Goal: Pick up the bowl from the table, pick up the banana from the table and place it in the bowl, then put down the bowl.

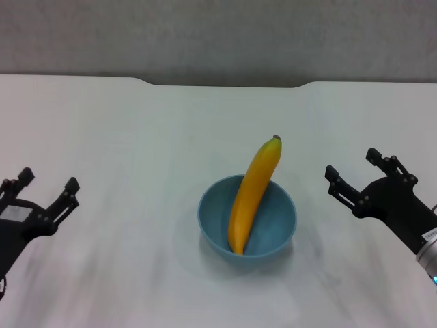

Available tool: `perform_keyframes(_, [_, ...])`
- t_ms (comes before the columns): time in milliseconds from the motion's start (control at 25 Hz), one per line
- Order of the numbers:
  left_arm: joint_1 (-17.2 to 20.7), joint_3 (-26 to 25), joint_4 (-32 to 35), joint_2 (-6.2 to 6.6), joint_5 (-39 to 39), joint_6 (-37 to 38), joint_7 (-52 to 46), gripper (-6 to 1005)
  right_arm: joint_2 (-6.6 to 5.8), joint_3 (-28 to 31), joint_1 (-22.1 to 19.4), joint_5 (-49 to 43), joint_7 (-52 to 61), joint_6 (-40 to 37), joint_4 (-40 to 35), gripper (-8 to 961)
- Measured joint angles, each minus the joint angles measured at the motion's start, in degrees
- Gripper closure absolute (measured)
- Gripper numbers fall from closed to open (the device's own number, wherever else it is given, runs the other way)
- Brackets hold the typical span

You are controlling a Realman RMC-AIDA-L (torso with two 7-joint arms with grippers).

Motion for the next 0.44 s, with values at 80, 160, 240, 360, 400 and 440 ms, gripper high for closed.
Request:
perform_keyframes(80, [-2.2, 0.5, 2.8, -0.04, -0.9, -0.1, 0.2, 88, 0.1, -0.1, 1.7, 0.0, 0.1, 3.3, -3.9, 62])
perform_keyframes(160, [-3.4, 0.5, 4.3, -0.15, -1.0, -0.1, 0.2, 88, 0.18, -0.2, 2.6, 0.0, 0.3, 6.9, -7.2, 62])
perform_keyframes(240, [-3.8, 0.5, 4.9, -0.29, -1.1, -0.1, 0.2, 88, 0.21, -0.3, 3.0, 0.0, 0.6, 9.4, -9.6, 62])
perform_keyframes(360, [-3.3, 0.6, 5.2, -0.34, -1.3, -0.1, -0.1, 88, 0.42, -0.6, 3.1, 0.0, 0.7, 10.9, -12.7, 62])
perform_keyframes(400, [-3.3, 0.6, 5.2, -0.34, -1.3, -0.1, -0.1, 88, 0.47, -0.6, 3.0, 0.0, 0.6, 11.0, -13.4, 62])
perform_keyframes(440, [-3.3, 0.6, 5.3, -0.34, -1.4, 0.0, -0.3, 88, 0.49, -0.5, 2.9, 0.0, 0.6, 11.1, -14.1, 62])
